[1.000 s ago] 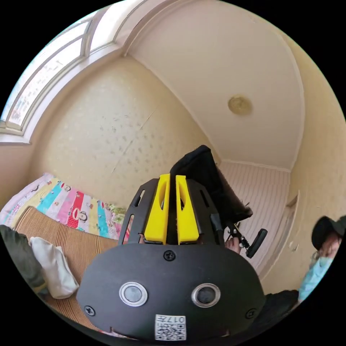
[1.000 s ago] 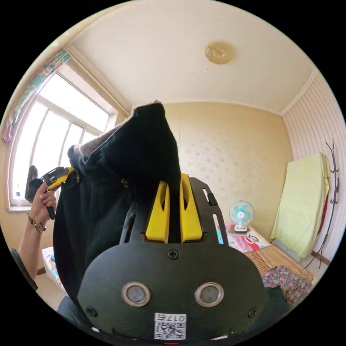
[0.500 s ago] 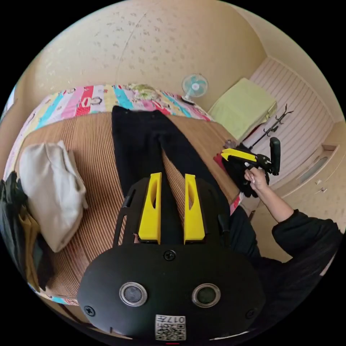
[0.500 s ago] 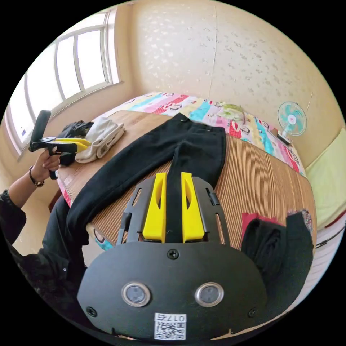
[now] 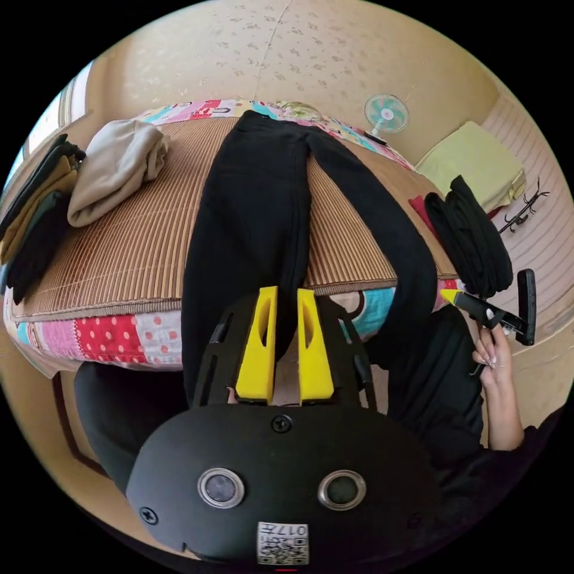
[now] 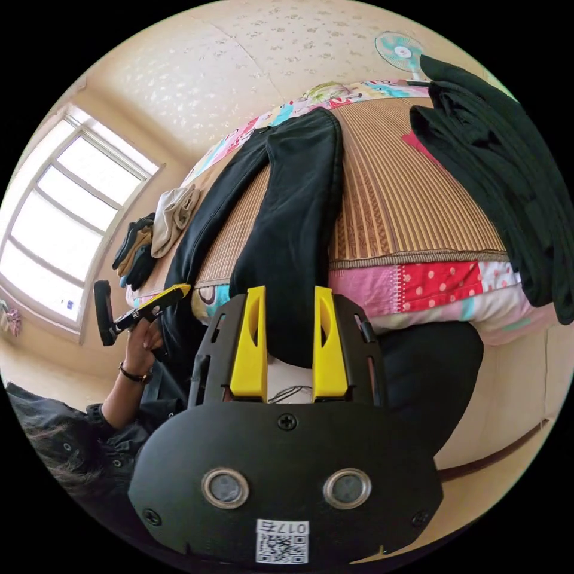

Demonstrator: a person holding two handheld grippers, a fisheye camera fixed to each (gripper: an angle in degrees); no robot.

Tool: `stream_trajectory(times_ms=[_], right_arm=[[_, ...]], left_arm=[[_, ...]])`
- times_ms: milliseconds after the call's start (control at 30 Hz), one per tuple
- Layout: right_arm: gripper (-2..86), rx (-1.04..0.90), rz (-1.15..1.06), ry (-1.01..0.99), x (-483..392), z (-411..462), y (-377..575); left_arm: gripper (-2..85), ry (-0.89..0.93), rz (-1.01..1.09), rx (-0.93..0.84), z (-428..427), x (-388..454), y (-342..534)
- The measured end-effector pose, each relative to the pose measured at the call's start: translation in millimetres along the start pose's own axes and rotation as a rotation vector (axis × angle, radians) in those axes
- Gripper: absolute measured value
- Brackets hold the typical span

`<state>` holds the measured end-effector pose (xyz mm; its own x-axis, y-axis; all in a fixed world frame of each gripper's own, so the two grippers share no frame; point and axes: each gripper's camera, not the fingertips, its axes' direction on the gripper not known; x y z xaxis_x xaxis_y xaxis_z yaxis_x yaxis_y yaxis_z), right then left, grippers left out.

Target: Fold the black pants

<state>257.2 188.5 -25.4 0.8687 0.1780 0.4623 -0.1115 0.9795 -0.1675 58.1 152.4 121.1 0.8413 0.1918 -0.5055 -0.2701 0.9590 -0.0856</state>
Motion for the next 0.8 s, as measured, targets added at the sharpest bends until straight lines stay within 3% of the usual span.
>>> stream_trajectory(times_ms=[33,100,167,233,300,433,500,567,667,800], right_arm=[[12.2,-0.009,-0.005,-0.004,0,0,-1],[12.6,0.003,-0.019,-0.001,-2,-7,-1],[13.0,0.024,-0.021,0.007,2,-14,0],[13.6,0.009,-0.009,0.013,10,-14,-1],[14.3,-0.063,0.02,-0.003,26,-4,-7],[14.2,-0.11,0.004,-0.008,38,8,-13],[13.3,-0.125,0.002,0.008,42,12,-18],[10.9,-0.149,-0.002,0.035,47,12,-22],[4.6,-0.188,-0.084,-0.134,53,-8,-20],[3.5,0.103,-0.107,-0.362,70,-99,5]], left_arm=[[4.9,0.041,-0.024,-0.023,-4,-6,-4],[1.0,0.442,-0.188,-0.036,-38,-50,-11],[-0.1,0.694,-0.201,0.05,-63,-72,-5],[-0.3,0.614,-0.169,0.007,-70,-70,-2],[0.5,0.27,-0.13,-0.106,-56,-57,9],[4.3,0.281,-0.074,-0.015,-58,-50,37],[3.1,0.187,-0.082,-0.132,-32,-58,39],[1.8,0.28,-0.14,-0.165,-28,-76,41],[4.3,0.295,-0.134,-0.14,-51,-88,50],[10.3,0.206,-0.073,-0.066,-109,-83,57]])
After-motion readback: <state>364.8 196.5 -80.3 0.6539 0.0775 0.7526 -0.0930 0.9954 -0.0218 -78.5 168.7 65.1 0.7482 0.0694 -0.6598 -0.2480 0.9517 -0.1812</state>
